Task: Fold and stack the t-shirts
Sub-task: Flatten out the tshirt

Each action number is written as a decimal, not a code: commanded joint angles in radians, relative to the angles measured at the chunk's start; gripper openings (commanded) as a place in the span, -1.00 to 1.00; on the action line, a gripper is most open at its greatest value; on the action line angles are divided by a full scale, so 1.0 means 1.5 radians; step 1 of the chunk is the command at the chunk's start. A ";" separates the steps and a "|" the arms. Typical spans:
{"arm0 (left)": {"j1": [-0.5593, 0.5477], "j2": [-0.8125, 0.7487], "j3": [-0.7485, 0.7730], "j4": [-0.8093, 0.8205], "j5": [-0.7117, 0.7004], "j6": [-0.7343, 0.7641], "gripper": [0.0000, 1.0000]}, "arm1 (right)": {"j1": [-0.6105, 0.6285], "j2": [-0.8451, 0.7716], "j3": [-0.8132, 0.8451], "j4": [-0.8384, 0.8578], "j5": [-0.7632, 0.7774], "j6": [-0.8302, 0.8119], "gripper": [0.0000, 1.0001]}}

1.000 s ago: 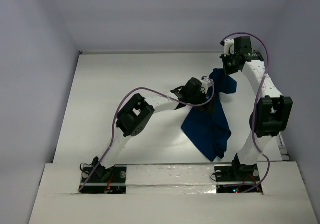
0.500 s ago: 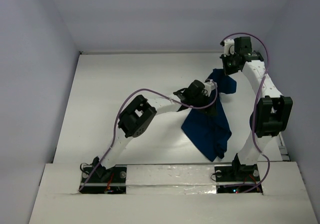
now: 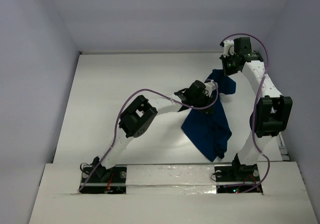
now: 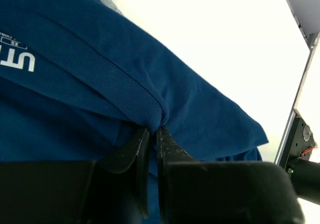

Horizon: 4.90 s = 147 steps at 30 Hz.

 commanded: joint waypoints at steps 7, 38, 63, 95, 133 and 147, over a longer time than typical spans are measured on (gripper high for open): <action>0.020 -0.031 0.037 -0.031 -0.045 0.064 -0.99 | -0.005 -0.042 -0.014 0.038 0.023 -0.011 -1.00; 0.323 -0.400 -0.067 -0.125 0.103 0.226 -0.96 | -0.041 -0.154 -0.150 -0.064 -0.012 -0.149 -1.00; 0.297 -0.613 0.329 -0.423 0.391 0.411 -0.95 | -0.047 -0.762 -0.184 0.252 0.048 0.012 -1.00; 0.432 -0.678 -0.278 -0.285 0.153 0.603 -1.00 | 0.096 0.270 0.489 -0.008 -0.103 0.036 -1.00; 0.520 -0.532 -0.391 -0.170 0.065 0.524 -1.00 | 0.343 -0.251 -0.435 -0.147 0.126 -0.212 -0.44; 0.520 -0.447 -0.359 -0.094 -0.031 0.471 -0.98 | 0.415 -0.215 -0.446 -0.202 0.109 -0.204 -0.31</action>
